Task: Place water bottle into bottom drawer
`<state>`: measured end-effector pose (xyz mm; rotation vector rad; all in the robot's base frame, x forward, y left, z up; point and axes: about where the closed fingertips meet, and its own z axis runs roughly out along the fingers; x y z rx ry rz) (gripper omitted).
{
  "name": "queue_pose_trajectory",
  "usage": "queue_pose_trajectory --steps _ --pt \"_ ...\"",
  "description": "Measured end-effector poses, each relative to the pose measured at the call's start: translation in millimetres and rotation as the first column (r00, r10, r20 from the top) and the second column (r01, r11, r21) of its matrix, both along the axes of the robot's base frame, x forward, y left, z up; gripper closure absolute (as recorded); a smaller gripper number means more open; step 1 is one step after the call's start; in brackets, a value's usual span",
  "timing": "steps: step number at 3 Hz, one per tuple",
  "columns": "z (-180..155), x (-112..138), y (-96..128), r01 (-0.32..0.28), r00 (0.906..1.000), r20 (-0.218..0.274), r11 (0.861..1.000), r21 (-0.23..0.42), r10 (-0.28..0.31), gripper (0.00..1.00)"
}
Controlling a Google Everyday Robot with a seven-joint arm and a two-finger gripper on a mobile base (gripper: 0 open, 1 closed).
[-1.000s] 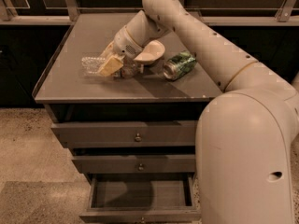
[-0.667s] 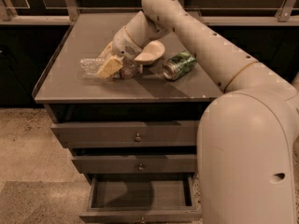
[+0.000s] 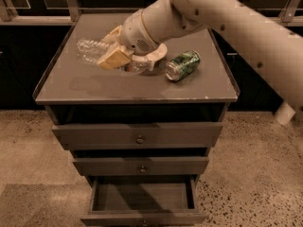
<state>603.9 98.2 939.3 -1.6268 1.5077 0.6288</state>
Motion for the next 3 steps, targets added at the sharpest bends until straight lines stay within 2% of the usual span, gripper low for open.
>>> queue_pose_trajectory --steps 1,2,3 --pt "20.2 -54.2 -18.9 0.094 0.9949 0.037 0.996 -0.004 -0.094 1.00" --pt "-6.8 -94.8 -27.9 0.122 0.9925 0.008 0.991 -0.059 -0.122 1.00" --pt "-12.8 -97.5 -27.3 0.118 0.9930 -0.001 0.991 -0.068 -0.118 1.00"
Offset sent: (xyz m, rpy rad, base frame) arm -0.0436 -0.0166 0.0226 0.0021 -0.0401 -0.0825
